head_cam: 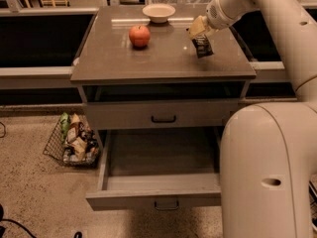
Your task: Place rxbar chocolate into middle drawer
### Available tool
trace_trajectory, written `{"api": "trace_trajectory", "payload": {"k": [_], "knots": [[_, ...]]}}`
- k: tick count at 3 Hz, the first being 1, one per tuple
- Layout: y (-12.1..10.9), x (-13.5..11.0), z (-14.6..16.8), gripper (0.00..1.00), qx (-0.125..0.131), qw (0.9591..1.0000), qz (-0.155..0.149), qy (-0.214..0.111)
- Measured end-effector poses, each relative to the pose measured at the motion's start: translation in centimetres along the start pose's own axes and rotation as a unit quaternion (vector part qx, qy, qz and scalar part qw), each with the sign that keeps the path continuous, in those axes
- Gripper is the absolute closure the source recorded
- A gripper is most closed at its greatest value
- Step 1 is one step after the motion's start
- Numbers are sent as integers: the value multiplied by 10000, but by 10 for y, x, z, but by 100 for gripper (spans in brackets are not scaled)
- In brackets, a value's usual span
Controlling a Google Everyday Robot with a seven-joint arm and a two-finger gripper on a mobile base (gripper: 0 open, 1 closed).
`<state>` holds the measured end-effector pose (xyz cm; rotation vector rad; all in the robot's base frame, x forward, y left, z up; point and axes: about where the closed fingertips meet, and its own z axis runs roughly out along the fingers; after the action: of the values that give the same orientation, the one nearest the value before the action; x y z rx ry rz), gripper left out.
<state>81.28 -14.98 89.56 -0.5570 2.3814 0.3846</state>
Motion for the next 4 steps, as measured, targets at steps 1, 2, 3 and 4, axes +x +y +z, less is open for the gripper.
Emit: {"api": "trace_trajectory", "payload": {"k": [1,2,3,4], "knots": [[27,7,-5,100,-389,9978,-532,-64],[76,32,-12,100,-1075,9862,-1260,-16],[117,62,-16,100,-1779,9650,-1927,69],[123,65,-12,100,-1872,9594,-2106,67]]}}
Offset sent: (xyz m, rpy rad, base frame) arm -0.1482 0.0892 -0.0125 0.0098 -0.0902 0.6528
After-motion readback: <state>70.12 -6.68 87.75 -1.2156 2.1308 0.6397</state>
